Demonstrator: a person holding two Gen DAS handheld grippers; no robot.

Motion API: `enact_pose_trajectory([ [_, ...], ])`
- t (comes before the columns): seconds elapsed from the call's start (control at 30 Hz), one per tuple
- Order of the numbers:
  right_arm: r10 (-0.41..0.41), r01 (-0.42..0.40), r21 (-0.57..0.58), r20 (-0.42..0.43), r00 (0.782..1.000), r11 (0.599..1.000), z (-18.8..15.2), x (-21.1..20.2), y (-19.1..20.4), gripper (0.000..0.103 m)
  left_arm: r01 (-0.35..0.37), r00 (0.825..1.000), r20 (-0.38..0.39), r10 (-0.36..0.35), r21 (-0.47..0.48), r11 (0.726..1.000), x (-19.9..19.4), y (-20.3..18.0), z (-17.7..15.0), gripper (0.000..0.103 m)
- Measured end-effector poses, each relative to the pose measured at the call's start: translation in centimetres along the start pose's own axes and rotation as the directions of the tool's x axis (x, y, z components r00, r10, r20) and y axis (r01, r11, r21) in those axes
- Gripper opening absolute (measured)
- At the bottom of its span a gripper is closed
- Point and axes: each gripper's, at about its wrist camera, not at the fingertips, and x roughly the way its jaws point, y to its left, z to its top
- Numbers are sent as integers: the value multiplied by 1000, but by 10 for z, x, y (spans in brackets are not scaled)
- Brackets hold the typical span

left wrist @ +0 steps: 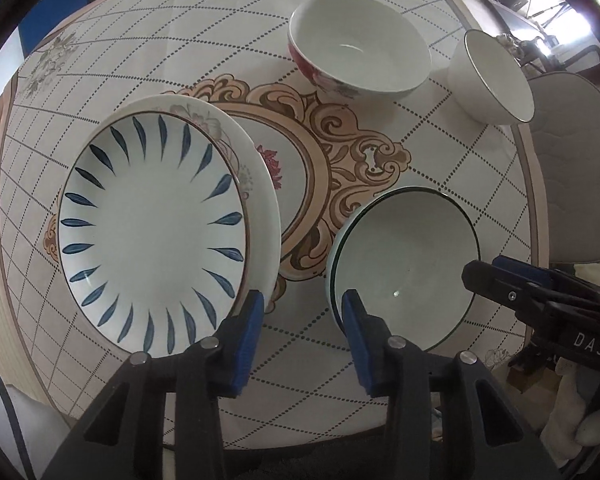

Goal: Organize plates and bowls
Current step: 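Move both tools to the light-blue bowl and close on its rim, then carry the light-blue bowl with both tools beside the plate stack, then open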

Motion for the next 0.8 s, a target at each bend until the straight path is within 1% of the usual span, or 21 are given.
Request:
enact_pose_trajectory([
  [0.07,15,-17,-42,-41,999,999,7,12,1,62,-8,1000,-25,7,-15,1000,12,-3,1,37],
  [0.17,41,-47,-75,-85,996,996,16,26,1,56,-44,999,-5,44,-4,999,14,-13,2,36],
  [0.23,49,-59,-89,-109,993,994,19,34,1,47,-43,999,-26,43,-21,999,17,-16,3,36],
  [0.33,54,-66,-100,-124,991,993,25,40,-2,40,-55,998,-26,54,-28,998,18,-19,2,36],
  [0.37,64,-77,-101,-130,990,992,26,42,-3,39,-59,998,-32,58,-29,998,20,-21,1,33],
  [0.4,71,-85,-103,-135,988,991,28,43,-2,36,-56,998,-36,55,-27,998,22,-22,0,28],
  [0.47,77,-94,-112,-148,986,989,31,47,1,31,-67,997,-48,66,-26,997,27,-25,-1,24],
  [0.53,70,-88,-118,-151,986,989,33,50,3,26,-62,997,-53,61,-29,998,32,-27,-3,19],
  [0.57,66,-86,-124,-152,986,989,32,50,4,26,-72,996,-51,70,-32,997,33,-28,-3,18],
  [0.63,58,-78,-129,-151,987,989,32,50,3,18,-75,996,-42,73,-42,996,33,-27,-5,18],
  [0.7,67,-87,-131,-153,986,988,31,49,0,17,-70,997,-33,68,-48,996,32,-26,-6,16],
  [0.8,54,-76,-148,-150,987,986,28,48,-2,17,-72,997,-15,71,-45,996,28,-26,-1,14],
])
